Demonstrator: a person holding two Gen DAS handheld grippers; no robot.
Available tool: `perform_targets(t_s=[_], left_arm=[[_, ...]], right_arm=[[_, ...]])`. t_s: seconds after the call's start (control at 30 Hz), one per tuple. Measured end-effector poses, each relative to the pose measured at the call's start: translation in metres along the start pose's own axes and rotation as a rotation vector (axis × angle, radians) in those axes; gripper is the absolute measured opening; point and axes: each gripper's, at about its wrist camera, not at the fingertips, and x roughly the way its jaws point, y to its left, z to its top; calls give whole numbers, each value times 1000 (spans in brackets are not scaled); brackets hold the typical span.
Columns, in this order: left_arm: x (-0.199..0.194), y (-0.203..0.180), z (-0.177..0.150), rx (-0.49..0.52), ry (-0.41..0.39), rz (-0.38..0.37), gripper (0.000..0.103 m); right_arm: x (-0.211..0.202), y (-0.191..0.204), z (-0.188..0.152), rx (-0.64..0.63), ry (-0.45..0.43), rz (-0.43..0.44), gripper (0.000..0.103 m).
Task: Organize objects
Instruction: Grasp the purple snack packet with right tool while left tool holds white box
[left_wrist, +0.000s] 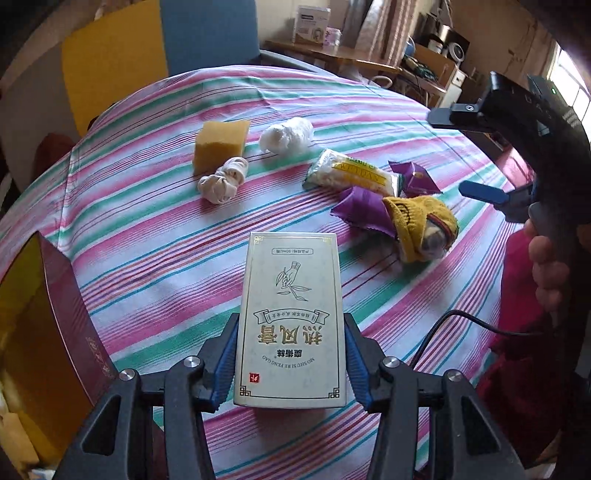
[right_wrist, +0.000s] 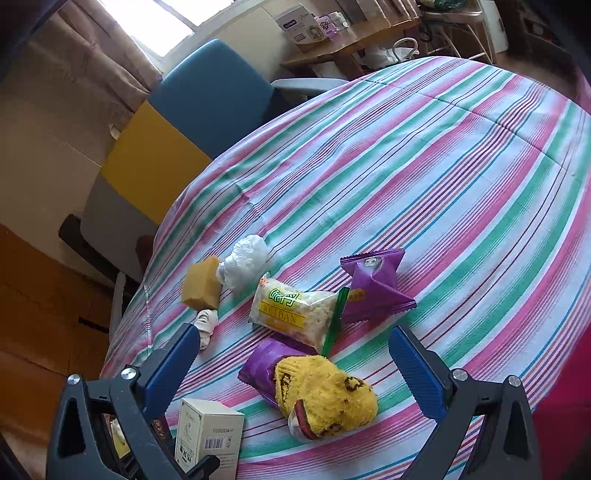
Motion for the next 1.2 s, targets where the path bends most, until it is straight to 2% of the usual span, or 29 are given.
perform_targets(t_s=[0.13, 0.27, 0.43, 0.57, 0.73, 0.87, 0.93, 0.97, 1.03, 1.2], left_arm=[[-10, 3, -8, -22, -25, -12, 52], [-32, 1, -19, -16, -81, -24, 52], [-53, 6, -29, -35, -119, -47, 52], [-69, 11, -36, -45, -146, -69, 52], [-84, 14, -42, -57, -181, -87, 52], [-91, 18, -48, -73, -192, -97, 52], [-93, 21, -51, -87, -195, -101, 52], [-94, 23, -53, -95, -197, -103, 52], [-94, 26, -57, -110, -199, -103, 52], [-102, 36, -69, -152, -206, -112, 52]], right_arm=[[-16, -22, 7, 117, -88, -8, 101], [-16, -31, 10, 173, -92, -22, 93], [-11, -22, 8, 116, -75, -96, 79], [-4, -20, 12, 82, -41, -198, 67], [15, -17, 30, 31, -1, -283, 67], [44, -20, 37, -10, 68, -320, 66], [59, -23, 36, -37, 125, -345, 56], [65, -23, 35, -51, 145, -372, 40], [68, -21, 35, -83, 140, -405, 34], [72, -19, 32, -133, 149, -434, 34]])
